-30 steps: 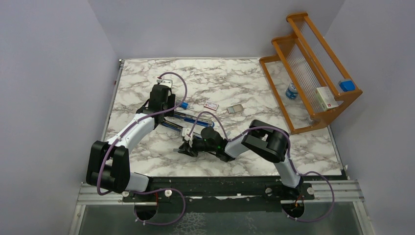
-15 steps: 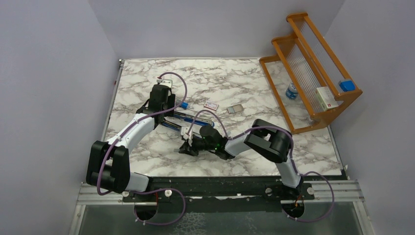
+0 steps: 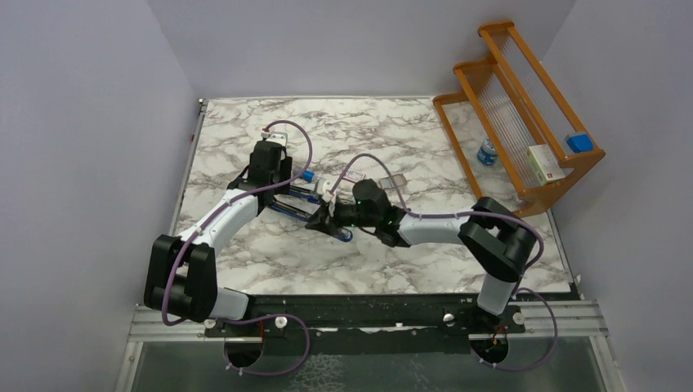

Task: Load the staples into the stapler

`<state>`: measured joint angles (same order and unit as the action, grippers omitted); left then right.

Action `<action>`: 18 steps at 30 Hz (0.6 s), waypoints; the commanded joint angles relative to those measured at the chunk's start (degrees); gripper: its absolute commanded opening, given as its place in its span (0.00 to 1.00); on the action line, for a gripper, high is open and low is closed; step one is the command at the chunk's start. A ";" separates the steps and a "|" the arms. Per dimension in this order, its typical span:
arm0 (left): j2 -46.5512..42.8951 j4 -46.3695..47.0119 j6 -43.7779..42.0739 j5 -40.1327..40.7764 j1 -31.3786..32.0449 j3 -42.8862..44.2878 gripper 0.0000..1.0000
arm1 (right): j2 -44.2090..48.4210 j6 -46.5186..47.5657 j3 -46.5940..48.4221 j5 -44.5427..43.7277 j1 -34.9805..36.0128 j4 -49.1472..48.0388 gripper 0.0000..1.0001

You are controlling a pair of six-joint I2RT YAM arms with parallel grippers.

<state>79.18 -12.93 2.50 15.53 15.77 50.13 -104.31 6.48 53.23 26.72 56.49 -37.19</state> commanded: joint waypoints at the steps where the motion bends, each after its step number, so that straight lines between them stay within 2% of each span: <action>1: -1.64 0.36 -0.33 1.97 0.22 1.58 0.61 | 4.17 1.89 -1.35 2.27 -6.76 7.24 0.05; 7: -0.75 0.32 -0.65 2.84 0.18 1.60 0.61 | 2.24 5.23 1.74 5.14 -13.62 11.38 0.04; 11: 0.62 0.33 -0.53 2.20 0.14 1.76 0.61 | -0.70 7.91 5.37 4.12 -14.21 15.09 0.03; 18: 1.63 0.31 -0.43 1.74 0.14 1.82 0.61 | -4.12 7.89 8.04 2.22 -14.67 15.94 0.02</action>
<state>80.18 -12.93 2.42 16.58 15.77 50.13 -106.17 13.15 58.41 29.12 42.00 -23.49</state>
